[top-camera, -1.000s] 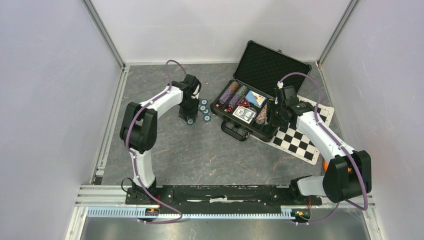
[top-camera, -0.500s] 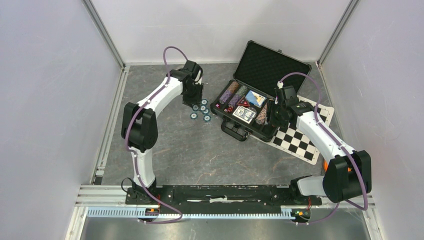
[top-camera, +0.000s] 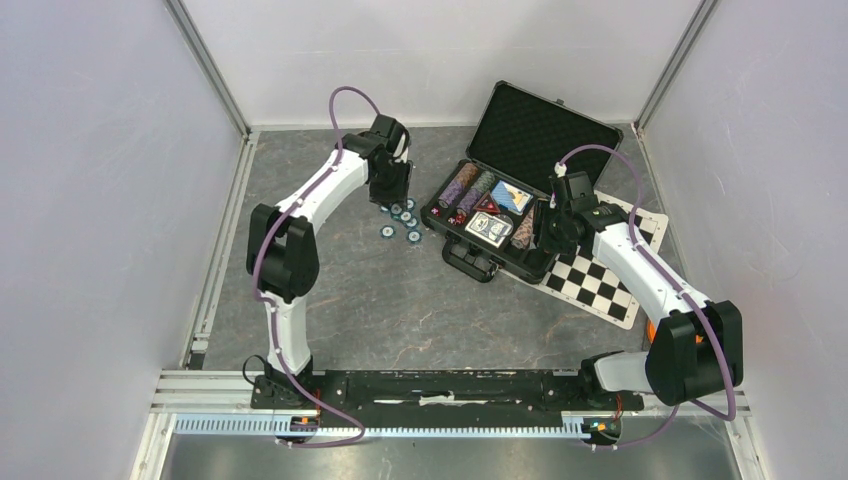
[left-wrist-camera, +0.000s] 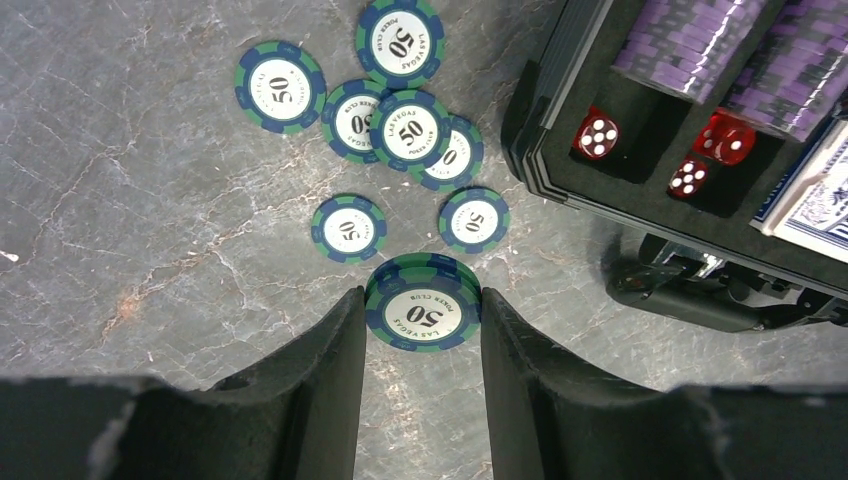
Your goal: Pack up texas hold em set
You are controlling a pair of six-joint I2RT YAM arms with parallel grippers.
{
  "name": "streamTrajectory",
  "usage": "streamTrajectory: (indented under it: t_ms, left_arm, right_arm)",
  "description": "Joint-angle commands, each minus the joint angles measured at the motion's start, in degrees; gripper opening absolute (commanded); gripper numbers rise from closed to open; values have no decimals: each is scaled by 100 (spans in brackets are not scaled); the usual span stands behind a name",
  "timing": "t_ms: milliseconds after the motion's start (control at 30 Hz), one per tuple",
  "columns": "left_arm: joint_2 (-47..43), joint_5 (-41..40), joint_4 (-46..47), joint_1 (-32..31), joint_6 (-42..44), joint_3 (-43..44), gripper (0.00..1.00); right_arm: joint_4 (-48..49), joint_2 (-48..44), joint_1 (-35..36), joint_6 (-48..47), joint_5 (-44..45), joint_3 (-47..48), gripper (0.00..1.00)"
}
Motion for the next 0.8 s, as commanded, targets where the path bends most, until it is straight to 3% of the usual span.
streamTrajectory:
  t_ms: [0, 200, 333, 567, 767]
  left_arm:
    - [-9, 283, -49, -107, -159, 334, 33]
    - [-106, 699, 2, -636, -244, 340, 32]
    - [-278, 1467, 411, -850, -562, 122, 32]
    - [-1033, 2595, 1935, -1139, -133, -909, 33]
    - [-1793, 3038, 3905, -1345, 199, -2298, 28]
  right_arm:
    - [101, -145, -27, -5, 88, 182, 54]
    - [172, -91, -61, -121, 91, 319, 54]
    - [790, -216, -93, -208, -648, 323, 53]
    - [709, 160, -572, 475, -1769, 970, 53]
    - [854, 467, -690, 1066, -3060, 1222, 49]
